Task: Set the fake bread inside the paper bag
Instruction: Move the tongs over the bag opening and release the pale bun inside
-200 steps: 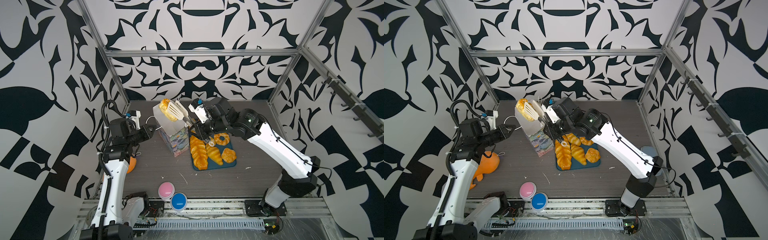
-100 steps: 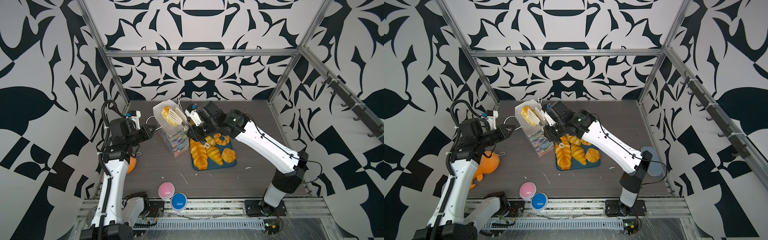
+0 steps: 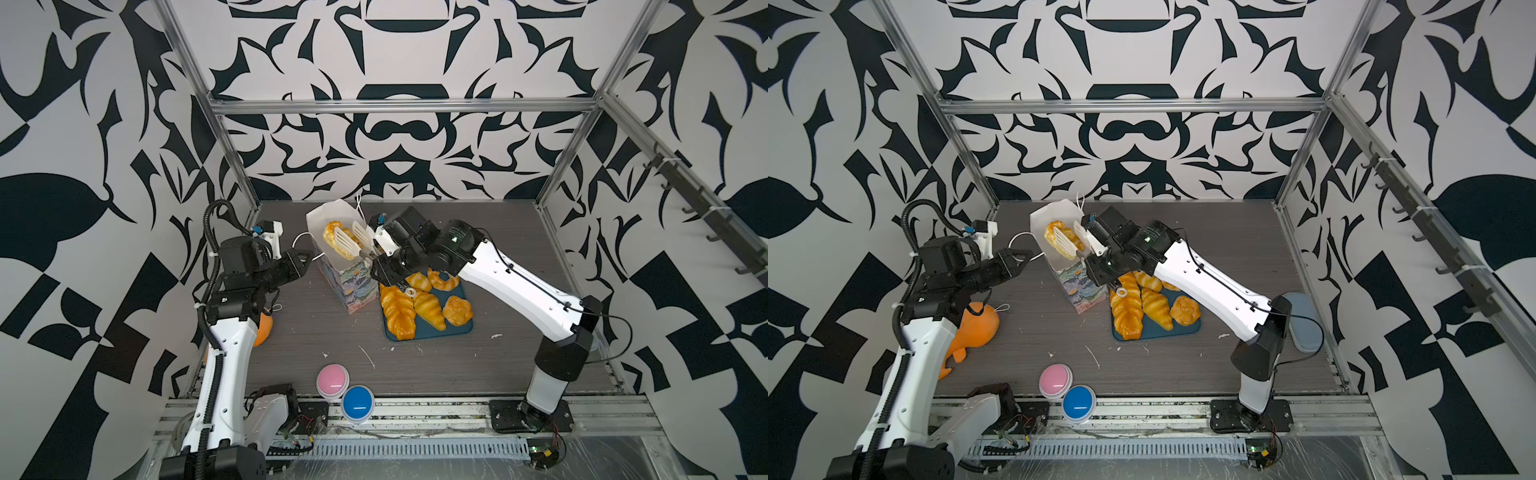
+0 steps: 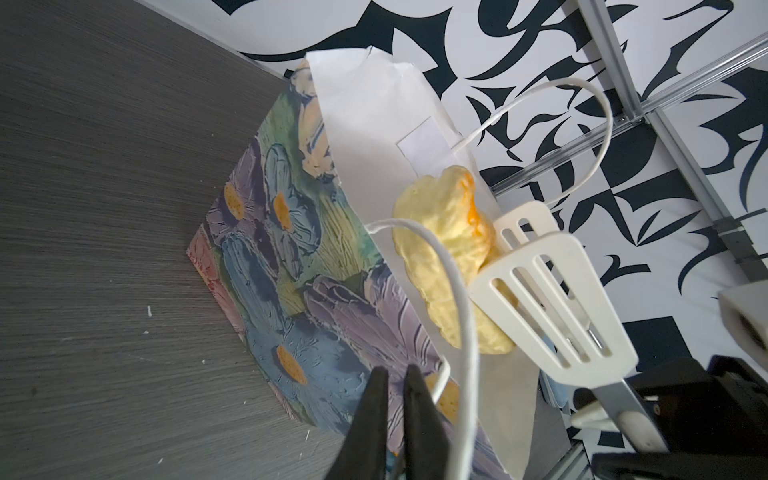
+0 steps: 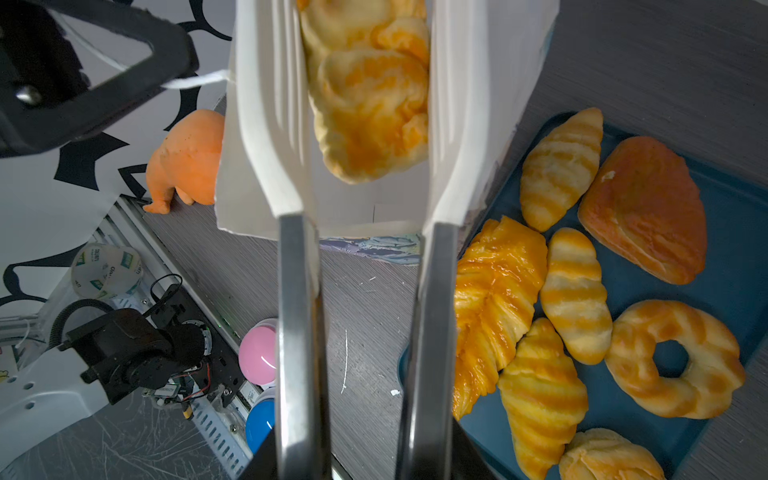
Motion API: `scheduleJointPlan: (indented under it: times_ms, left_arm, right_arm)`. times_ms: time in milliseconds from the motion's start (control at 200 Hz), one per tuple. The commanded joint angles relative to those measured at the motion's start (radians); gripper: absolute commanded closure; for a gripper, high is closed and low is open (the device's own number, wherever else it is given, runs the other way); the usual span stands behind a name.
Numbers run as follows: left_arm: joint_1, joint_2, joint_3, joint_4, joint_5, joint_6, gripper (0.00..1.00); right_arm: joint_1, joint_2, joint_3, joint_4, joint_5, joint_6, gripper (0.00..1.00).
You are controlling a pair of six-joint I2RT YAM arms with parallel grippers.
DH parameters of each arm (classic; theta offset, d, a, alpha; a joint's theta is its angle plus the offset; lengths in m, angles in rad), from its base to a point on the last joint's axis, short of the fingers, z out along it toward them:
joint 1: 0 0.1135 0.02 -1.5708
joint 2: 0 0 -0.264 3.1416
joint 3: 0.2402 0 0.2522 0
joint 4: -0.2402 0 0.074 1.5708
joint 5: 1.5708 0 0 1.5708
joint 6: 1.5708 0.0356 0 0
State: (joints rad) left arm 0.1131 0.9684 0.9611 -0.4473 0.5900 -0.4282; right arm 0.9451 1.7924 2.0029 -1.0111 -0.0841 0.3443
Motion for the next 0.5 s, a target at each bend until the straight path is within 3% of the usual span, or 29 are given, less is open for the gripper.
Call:
scheduleJointPlan:
  times_ms: [0, 495]
  left_arm:
    - [0.003, 0.002, 0.025, -0.009, 0.024, 0.001, 0.86]
    - [0.003, -0.002, 0.020, -0.007, 0.025, 0.002, 0.86]
  right_arm:
    - [0.003, -0.037, 0.052, 0.027, 0.016, -0.015, 0.55]
    - [0.004, -0.091, 0.057, 0.018, 0.043, -0.026, 0.54]
